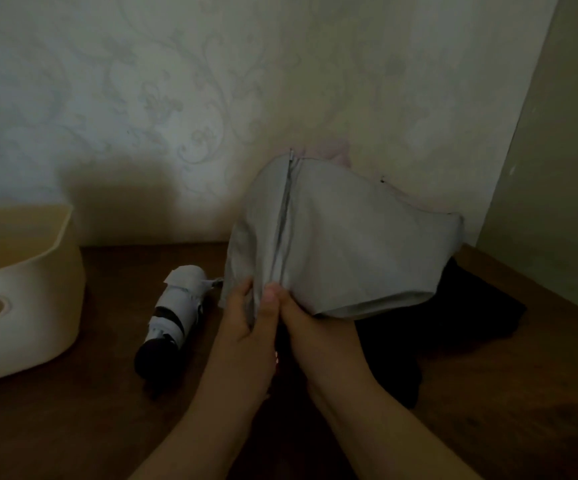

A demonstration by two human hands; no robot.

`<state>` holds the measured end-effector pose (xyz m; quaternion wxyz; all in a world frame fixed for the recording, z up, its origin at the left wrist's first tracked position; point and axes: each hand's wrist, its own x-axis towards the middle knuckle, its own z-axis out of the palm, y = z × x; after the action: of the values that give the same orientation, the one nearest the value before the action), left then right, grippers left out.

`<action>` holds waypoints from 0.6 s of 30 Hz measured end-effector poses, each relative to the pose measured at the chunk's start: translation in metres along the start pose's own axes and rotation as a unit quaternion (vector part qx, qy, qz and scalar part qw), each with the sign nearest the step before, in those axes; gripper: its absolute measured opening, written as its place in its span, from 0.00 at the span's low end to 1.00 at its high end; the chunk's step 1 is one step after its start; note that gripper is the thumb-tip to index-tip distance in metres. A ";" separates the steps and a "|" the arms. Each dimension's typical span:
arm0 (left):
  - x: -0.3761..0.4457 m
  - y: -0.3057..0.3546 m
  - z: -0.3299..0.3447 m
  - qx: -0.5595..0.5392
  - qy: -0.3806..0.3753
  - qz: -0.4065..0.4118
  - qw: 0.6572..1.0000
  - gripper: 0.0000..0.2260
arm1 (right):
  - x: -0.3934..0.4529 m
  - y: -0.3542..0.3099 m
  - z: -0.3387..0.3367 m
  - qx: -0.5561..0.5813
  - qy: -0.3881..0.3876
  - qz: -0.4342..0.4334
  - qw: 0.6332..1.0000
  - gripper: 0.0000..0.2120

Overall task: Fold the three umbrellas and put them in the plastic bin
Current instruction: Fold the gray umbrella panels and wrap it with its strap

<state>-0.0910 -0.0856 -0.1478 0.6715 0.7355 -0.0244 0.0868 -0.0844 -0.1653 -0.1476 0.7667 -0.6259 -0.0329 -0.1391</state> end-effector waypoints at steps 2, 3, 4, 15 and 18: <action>0.002 0.002 -0.003 -0.065 -0.002 -0.009 0.998 0.22 | 0.002 0.000 0.000 0.004 -0.003 -0.009 1.000 0.14; 0.004 0.001 -0.004 -0.099 -0.002 -0.012 0.995 0.19 | 0.003 0.000 -0.001 0.006 -0.010 -0.016 1.000 0.14; 0.005 -0.001 -0.004 -0.123 0.002 -0.012 0.992 0.19 | 0.004 -0.003 -0.002 0.007 -0.017 -0.023 1.000 0.14; 0.006 0.000 -0.011 -0.115 0.060 0.053 0.990 0.13 | -0.001 -0.022 -0.010 -0.087 0.064 -0.133 0.985 0.27; 0.005 0.000 -0.010 -0.066 0.051 0.092 0.992 0.16 | -0.002 -0.016 0.001 -0.105 -0.006 -0.078 0.991 0.17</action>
<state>-0.0867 -0.0749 -0.1464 0.7084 0.6786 -0.0636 0.1834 -0.0899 -0.1666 -0.1323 0.6834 -0.6991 -0.0719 -0.1977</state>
